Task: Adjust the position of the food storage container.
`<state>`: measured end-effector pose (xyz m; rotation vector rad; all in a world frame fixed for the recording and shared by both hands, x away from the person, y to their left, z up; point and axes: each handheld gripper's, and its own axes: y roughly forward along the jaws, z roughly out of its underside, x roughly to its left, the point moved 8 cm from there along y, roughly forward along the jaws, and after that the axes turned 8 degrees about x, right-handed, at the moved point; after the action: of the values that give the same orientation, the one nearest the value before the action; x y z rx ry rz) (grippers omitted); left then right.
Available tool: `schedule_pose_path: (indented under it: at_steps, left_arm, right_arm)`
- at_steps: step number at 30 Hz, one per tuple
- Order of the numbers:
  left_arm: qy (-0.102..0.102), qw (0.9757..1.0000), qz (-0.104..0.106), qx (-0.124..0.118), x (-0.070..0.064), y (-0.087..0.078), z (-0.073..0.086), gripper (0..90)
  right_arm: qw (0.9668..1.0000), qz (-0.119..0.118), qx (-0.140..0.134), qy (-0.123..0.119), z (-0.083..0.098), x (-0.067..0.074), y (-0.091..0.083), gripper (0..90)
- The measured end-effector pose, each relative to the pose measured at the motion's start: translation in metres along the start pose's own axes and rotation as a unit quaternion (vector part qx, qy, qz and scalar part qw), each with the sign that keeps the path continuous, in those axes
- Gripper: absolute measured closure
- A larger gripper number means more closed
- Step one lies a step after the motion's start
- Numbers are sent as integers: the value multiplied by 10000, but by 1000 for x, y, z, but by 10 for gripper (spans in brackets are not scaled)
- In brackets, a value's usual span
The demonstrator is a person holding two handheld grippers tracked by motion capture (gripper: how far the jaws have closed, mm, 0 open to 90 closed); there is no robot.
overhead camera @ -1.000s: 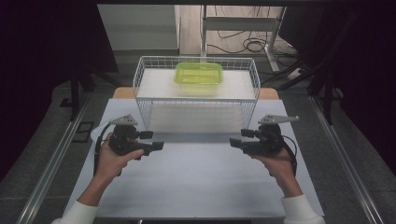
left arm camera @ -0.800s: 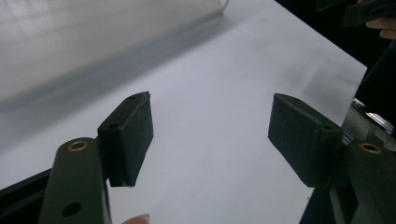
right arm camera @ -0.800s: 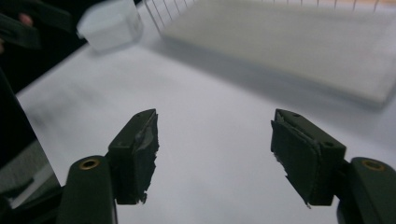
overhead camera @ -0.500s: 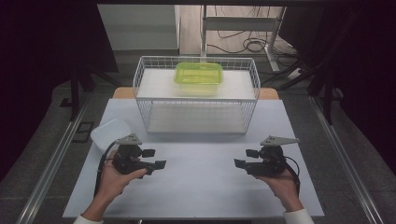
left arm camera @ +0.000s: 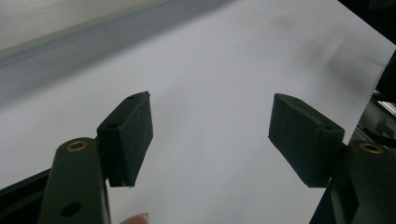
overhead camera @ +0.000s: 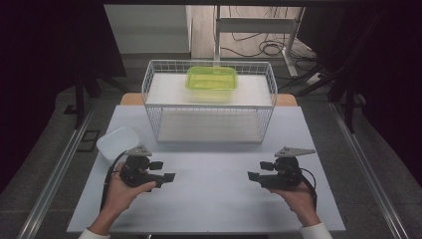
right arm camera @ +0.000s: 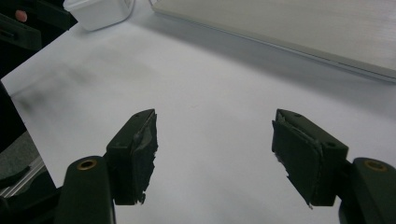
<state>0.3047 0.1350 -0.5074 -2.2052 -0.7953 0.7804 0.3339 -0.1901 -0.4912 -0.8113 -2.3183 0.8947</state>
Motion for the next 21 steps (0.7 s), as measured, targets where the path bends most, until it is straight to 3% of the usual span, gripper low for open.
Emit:
schedule_pose_path:
  at_steps: [7,14,21]
  left_arm:
    - [-72,9998,-173,-108,9,-18,-3,321]
    - [-130,9993,-332,-131,28,-39,-4,324]
    - [-477,9969,-574,-239,74,-64,-7,348]
  right_arm:
    - [9999,70,-22,116,1,-3,-5,309]
    - [9998,33,54,209,4,-4,0,307]
    - [9996,49,87,254,6,-4,3,304]
